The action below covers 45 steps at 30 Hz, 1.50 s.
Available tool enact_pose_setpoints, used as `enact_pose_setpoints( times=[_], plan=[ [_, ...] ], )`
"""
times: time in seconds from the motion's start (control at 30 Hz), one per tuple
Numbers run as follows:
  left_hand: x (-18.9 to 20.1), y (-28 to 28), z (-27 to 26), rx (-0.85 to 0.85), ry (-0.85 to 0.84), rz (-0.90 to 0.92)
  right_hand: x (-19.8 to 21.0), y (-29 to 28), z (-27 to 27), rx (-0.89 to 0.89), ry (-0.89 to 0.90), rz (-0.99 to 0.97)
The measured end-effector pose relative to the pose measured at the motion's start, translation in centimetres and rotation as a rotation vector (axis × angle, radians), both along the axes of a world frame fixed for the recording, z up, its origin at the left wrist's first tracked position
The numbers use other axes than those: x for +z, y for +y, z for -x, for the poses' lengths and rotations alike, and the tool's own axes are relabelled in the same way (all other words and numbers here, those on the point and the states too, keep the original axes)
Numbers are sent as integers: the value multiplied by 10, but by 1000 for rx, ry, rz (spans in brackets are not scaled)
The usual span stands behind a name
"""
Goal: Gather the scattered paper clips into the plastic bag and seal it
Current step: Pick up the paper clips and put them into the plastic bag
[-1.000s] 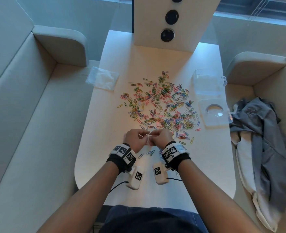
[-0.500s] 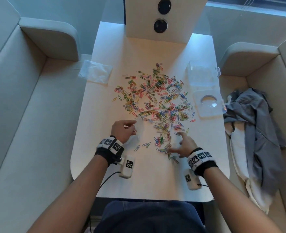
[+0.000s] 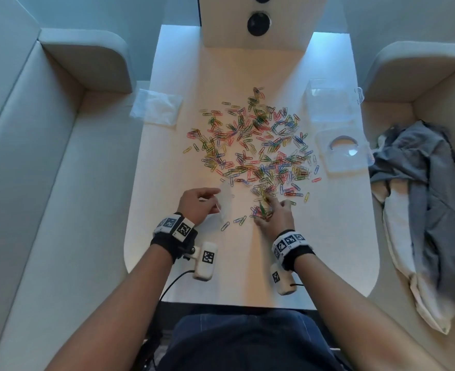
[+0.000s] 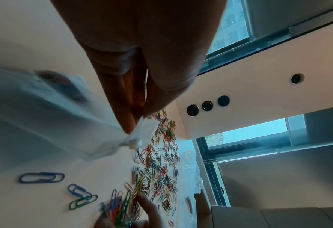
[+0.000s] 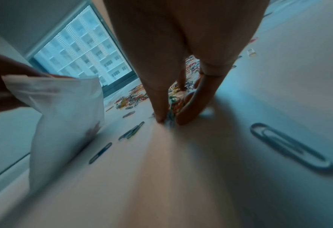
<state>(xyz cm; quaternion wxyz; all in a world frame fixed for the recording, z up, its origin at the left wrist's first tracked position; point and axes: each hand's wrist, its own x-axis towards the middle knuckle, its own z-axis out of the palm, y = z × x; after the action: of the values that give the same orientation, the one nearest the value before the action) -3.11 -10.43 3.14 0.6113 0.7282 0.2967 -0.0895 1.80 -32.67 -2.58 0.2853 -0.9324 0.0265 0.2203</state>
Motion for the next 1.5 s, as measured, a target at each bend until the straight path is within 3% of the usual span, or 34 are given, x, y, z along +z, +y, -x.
enact_pose_setpoints(
  times=[0.17,0.3,0.37,0.47,0.53,0.63,0.77,0.83,0.93,1.07,1.23,1.4,1.5],
  plan=[
    [1,-5,-4,20,15,-9,-5,-7,-10,53,-137,-16],
    [0,-19,-5,21,37,-14,-8,-29,-18,-64,-27,-120],
    [0,-28,-6,28,61,-5,-3,-42,-20,-241,129,-333],
    [-2,-43,-8,37,87,-1,18,-54,-23,-507,374,-825],
    [0,-53,-11,47,96,-13,35,-53,-28,-528,447,-1017],
    [5,-72,-17,53,82,-45,56,-41,-30,-425,531,-1142],
    [11,-91,-20,29,42,-87,61,-18,-27,-311,526,-1044],
    [14,-100,-21,27,38,-93,55,-14,-27,-287,470,-882],
    [15,-108,-20,18,44,-97,49,-18,-32,-108,311,-523],
    [15,-115,-20,-34,54,-124,53,-21,-38,125,238,-322],
    [16,-117,-19,-27,39,-94,62,-26,-48,145,168,-295],
    [13,-108,-14,-15,25,-75,64,-13,-51,525,99,-143],
    [10,-96,-14,8,7,-60,59,-12,-50,533,162,-278]
  ],
)
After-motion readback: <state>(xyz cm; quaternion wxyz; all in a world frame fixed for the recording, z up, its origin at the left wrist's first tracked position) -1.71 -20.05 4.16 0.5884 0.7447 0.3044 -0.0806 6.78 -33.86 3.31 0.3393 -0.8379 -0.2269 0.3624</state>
